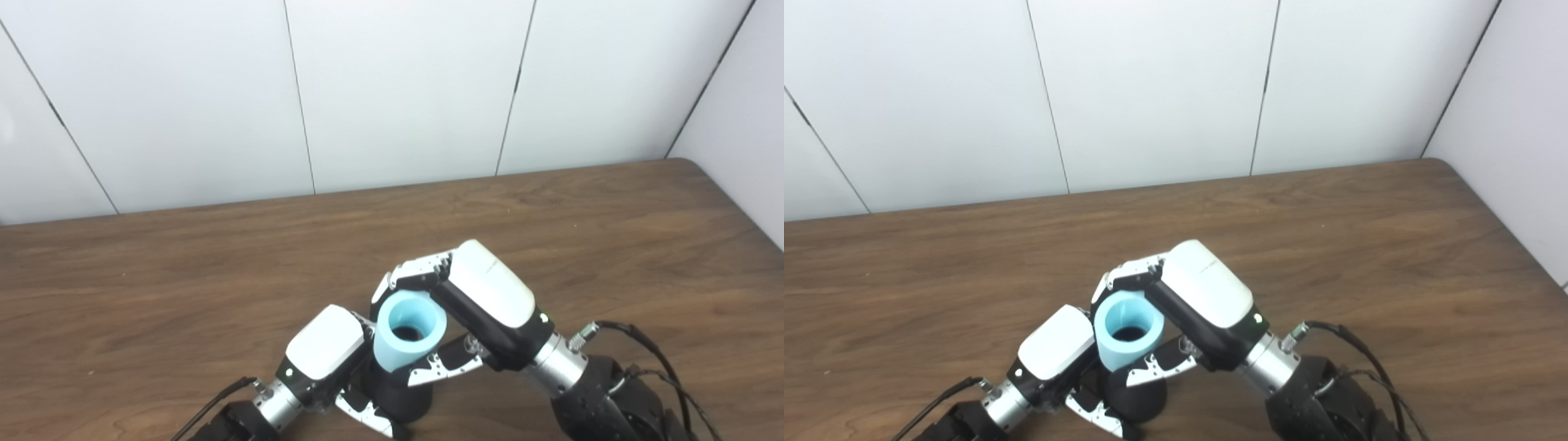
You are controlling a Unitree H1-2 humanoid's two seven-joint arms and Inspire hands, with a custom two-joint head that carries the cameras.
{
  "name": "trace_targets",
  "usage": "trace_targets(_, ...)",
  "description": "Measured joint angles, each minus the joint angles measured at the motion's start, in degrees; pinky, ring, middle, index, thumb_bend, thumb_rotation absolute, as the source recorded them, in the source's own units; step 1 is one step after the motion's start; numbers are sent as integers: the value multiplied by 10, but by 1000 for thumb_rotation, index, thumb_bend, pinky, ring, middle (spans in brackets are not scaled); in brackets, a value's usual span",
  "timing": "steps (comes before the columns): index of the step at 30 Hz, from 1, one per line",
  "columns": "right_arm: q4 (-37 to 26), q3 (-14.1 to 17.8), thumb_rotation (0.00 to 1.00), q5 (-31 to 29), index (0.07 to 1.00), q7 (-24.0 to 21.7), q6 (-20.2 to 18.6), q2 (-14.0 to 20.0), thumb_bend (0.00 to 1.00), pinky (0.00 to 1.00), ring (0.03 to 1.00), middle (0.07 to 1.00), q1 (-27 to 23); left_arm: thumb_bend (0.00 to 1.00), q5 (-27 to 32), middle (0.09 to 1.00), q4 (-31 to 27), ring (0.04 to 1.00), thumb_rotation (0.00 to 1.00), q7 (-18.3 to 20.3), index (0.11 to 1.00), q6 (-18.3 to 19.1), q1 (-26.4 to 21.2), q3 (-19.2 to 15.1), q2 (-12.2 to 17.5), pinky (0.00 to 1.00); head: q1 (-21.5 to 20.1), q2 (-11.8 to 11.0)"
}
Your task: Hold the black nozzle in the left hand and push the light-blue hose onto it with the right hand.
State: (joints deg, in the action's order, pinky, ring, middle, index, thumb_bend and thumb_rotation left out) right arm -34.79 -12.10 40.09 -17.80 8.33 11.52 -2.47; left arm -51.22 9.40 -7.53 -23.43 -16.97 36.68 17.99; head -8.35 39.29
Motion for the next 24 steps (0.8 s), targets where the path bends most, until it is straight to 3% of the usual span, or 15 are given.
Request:
trace_targets(5, 34, -4, 132, 18, 487, 61, 51, -5, 502, 355, 475, 532, 15, 525, 0, 471, 0, 184, 0, 1, 483, 1, 0, 0, 0, 136, 2, -1)
trace_targets(12, 58, -5, 133, 35, 488, 111, 98, -7, 500, 359, 486, 528, 22, 525, 0, 471, -1, 182, 0, 1, 483, 2, 0, 1, -1, 132, 1, -3)
trace_targets(24, 58, -4, 132, 34, 487, 112, 99, -9, 502, 344, 472, 526, 24, 525, 0, 471, -2, 181, 0, 1, 483, 3, 0, 2, -1, 131, 2, -4)
